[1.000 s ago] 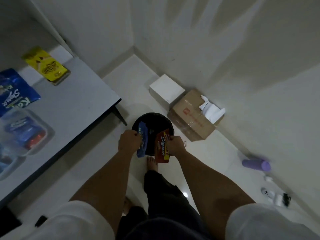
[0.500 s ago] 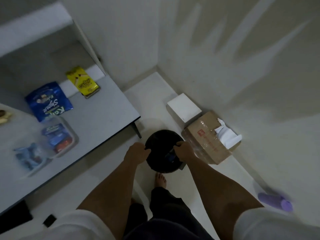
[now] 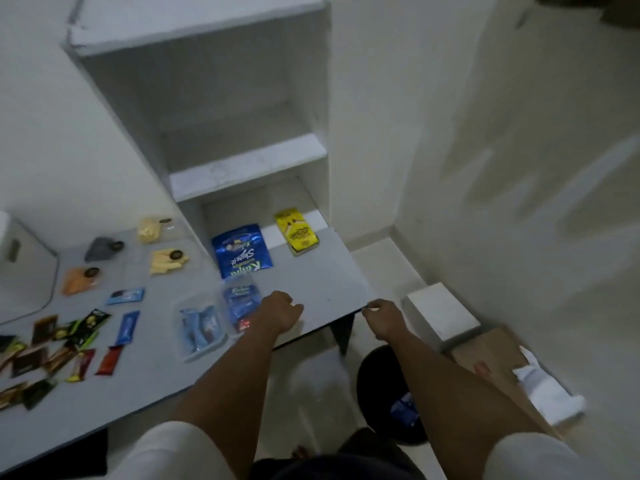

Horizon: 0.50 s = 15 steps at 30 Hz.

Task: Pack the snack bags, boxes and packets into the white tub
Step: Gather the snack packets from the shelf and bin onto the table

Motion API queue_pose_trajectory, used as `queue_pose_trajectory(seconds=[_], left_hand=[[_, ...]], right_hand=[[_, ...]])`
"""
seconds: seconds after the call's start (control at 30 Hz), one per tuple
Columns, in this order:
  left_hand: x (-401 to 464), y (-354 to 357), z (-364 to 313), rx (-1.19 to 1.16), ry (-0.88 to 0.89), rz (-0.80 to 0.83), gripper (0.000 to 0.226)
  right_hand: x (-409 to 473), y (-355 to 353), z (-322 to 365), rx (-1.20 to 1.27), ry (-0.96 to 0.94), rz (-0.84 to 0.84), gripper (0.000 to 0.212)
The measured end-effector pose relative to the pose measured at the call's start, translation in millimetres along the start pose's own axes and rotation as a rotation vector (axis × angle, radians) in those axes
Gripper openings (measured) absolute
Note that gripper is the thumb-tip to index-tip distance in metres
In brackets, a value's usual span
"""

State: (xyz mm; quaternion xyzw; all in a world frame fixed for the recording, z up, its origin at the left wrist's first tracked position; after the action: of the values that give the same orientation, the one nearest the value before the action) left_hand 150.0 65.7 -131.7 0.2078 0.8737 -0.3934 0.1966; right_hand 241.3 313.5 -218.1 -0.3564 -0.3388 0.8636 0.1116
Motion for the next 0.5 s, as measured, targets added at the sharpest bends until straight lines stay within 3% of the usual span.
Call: queue_pose_trajectory(seconds=[0.3, 0.5], left_hand=[[27, -94, 33, -0.092, 0.018, -0.192, 0.045], [71, -121, 41, -0.116, 0.020, -0.219, 0.034]], right_hand=[[1, 7, 122, -0.086, -0.147, -0.061, 0.043], [39, 17, 165, -0.101, -0.164, -0.065, 0.042]])
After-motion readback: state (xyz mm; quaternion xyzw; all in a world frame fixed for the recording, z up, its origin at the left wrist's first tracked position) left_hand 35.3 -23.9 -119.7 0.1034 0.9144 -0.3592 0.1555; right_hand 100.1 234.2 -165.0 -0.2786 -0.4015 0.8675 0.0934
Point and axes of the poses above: each hand's wrist, its own x-axis towards the middle knuckle, its own y-axis out of the palm, z = x × y, the point moved 6 cm from there along x, towards the middle knuckle, and after that the axes turned 14 degrees about -x, right-handed, at the moved point
